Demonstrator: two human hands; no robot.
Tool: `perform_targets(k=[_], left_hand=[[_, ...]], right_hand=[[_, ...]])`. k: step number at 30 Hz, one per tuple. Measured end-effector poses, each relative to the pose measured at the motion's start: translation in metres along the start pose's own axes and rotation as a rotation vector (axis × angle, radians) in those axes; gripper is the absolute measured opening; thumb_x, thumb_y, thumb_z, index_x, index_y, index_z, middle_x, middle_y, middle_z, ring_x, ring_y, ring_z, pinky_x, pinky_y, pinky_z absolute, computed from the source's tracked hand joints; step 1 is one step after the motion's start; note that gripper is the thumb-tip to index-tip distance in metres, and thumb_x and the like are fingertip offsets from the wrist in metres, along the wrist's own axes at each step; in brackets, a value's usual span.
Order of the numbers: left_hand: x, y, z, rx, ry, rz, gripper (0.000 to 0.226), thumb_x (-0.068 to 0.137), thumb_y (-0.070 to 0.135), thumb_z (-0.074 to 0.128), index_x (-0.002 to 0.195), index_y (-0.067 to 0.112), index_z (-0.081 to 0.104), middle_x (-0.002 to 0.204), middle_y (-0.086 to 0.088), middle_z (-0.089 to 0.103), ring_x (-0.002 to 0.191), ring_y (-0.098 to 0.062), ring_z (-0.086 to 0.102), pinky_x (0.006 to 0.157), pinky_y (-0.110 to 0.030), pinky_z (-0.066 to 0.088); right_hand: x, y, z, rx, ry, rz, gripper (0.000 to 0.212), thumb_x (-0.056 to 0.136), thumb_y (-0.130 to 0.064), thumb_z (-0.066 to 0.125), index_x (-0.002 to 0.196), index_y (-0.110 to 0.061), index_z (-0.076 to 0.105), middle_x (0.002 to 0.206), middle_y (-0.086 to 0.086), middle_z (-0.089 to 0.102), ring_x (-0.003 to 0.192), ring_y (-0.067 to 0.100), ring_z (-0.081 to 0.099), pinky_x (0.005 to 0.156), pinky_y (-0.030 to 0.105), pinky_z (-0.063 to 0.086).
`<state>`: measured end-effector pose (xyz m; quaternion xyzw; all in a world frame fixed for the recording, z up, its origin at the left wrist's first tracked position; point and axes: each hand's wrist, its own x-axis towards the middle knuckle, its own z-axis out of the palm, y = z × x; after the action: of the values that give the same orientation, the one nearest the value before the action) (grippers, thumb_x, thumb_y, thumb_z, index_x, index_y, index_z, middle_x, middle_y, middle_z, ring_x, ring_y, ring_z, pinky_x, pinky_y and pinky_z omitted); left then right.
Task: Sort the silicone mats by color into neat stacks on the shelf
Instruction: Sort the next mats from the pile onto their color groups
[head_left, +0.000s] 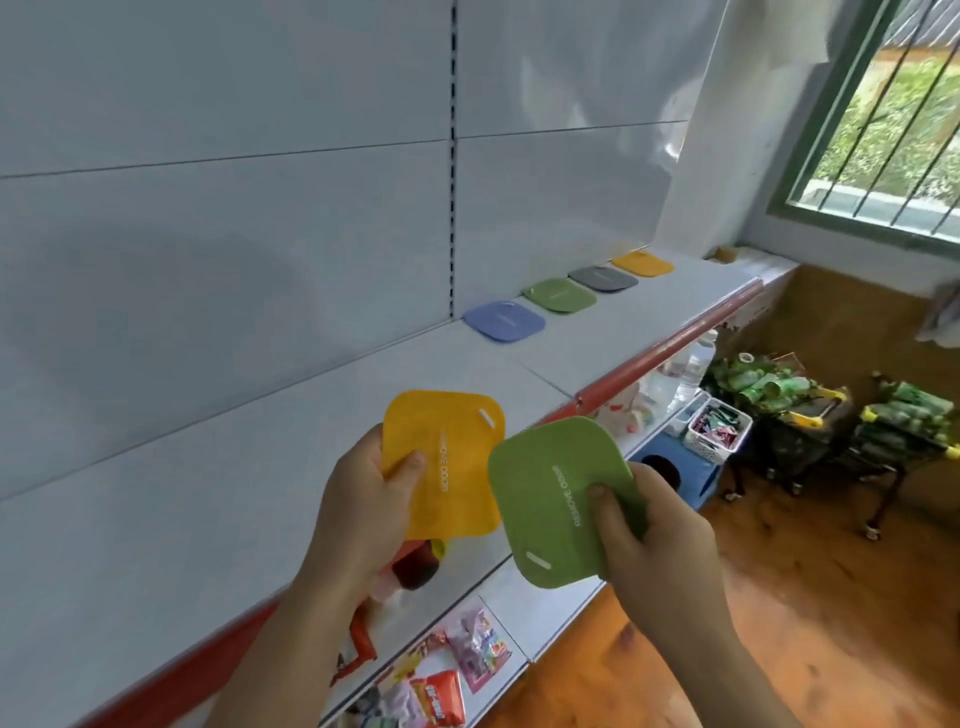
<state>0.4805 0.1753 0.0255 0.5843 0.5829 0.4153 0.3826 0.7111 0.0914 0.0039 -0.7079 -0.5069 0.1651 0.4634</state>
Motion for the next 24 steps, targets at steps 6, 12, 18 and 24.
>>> perform_targets(k=[6,12,18,24], left_hand=[[0.032,0.029,0.078,0.041,-0.034,-0.012,0.022,0.104,0.030,0.060,0.125,0.029,0.067,0.115,0.011,0.073,0.108,-0.016,0.068,0.098,-0.042,0.055],[0.090,0.039,0.136,0.047,-0.022,-0.028,0.020,0.103,0.026,0.061,0.122,0.027,0.069,0.113,0.008,0.074,0.106,-0.018,0.069,0.097,-0.046,0.056],[0.165,0.047,0.187,-0.064,-0.002,-0.047,0.024,0.103,0.024,0.062,0.125,0.026,0.071,0.115,0.007,0.075,0.109,-0.019,0.069,0.098,-0.042,0.054],[0.234,0.057,0.214,-0.123,0.065,-0.066,0.019,0.102,0.021,0.064,0.118,0.031,0.069,0.112,0.010,0.074,0.106,-0.016,0.068,0.093,-0.035,0.050]], right_hand=[[0.054,0.049,-0.042,0.058,0.042,0.042,0.011,0.098,-0.023,0.062,0.093,-0.032,0.066,0.071,-0.006,0.065,0.060,0.019,0.060,0.055,0.045,0.055],[0.114,0.085,-0.046,0.045,0.019,0.072,0.011,0.098,-0.028,0.060,0.087,-0.030,0.062,0.069,-0.004,0.064,0.059,0.018,0.059,0.055,0.046,0.053],[0.206,0.105,-0.050,0.020,0.005,0.073,0.014,0.099,-0.028,0.059,0.086,-0.031,0.062,0.066,0.001,0.064,0.060,0.027,0.060,0.055,0.050,0.052],[0.292,0.113,-0.037,-0.014,-0.019,0.032,0.015,0.100,-0.028,0.058,0.087,-0.034,0.062,0.068,-0.003,0.067,0.059,0.023,0.063,0.055,0.051,0.057]])
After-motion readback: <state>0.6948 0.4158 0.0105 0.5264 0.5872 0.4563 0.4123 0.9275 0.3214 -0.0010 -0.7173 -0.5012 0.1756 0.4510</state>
